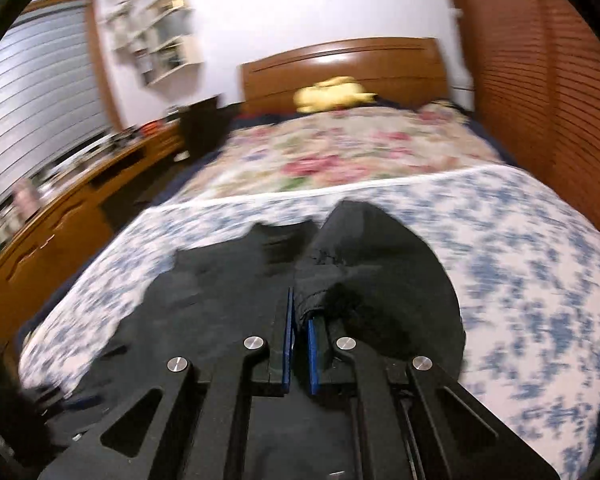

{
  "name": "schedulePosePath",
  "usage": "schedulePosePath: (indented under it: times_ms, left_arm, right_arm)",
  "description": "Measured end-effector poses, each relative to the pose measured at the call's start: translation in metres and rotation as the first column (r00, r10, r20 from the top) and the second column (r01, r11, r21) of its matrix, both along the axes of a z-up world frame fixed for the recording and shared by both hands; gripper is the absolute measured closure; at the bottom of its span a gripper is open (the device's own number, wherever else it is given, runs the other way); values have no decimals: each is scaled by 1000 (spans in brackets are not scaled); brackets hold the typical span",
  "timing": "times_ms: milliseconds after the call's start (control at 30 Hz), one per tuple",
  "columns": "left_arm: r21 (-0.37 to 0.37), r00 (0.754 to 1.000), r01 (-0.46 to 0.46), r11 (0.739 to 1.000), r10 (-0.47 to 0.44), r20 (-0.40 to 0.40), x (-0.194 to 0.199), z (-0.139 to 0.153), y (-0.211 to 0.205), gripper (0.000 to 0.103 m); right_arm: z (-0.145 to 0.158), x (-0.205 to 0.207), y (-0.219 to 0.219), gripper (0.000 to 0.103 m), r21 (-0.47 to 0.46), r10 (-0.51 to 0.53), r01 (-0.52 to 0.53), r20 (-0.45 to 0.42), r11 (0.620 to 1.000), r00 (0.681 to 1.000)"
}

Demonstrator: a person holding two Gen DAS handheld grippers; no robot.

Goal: Fold large clothes
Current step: 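Grasp the other sleeve cuff with the right tool and fold it across the jacket, then release the sleeve with the right tool and lift it away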

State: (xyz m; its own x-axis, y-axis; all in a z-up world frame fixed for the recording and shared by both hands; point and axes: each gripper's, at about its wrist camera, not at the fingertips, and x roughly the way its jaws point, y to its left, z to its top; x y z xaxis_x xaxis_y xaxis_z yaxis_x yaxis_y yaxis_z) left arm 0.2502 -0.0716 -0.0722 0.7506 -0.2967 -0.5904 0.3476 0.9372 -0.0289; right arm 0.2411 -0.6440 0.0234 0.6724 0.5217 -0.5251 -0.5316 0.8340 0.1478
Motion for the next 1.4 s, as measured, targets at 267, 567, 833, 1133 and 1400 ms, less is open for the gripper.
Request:
schedulePosePath:
  times_ms: [267,567,833,1133,1400]
  left_arm:
    - [-15,999,-34,999,35,21,-8,9,21,67]
    - [-25,998,-57,998,58,32,-11,13,34,66]
    - [-27,997,-63,998,64,36,-10,14,37,67]
    - [-23,997,-62,998,63,34,-9,13,37,66]
    - [-19,998,-61,998,61,35,-7,11,37,67]
  right_arm:
    - [-41,0,37,97,-100,21,-32,-108,994,994]
    - [-47,0,71,93,-203,32,-61,-146,977,989]
    - [-12,-12,78,49,-217,55,-61,-31,974,998]
    - [-45,58,70,40,-314,-125,100,-62,944,990]
    - [-94,123,62,40,-224,-214,159,-248,962,945]
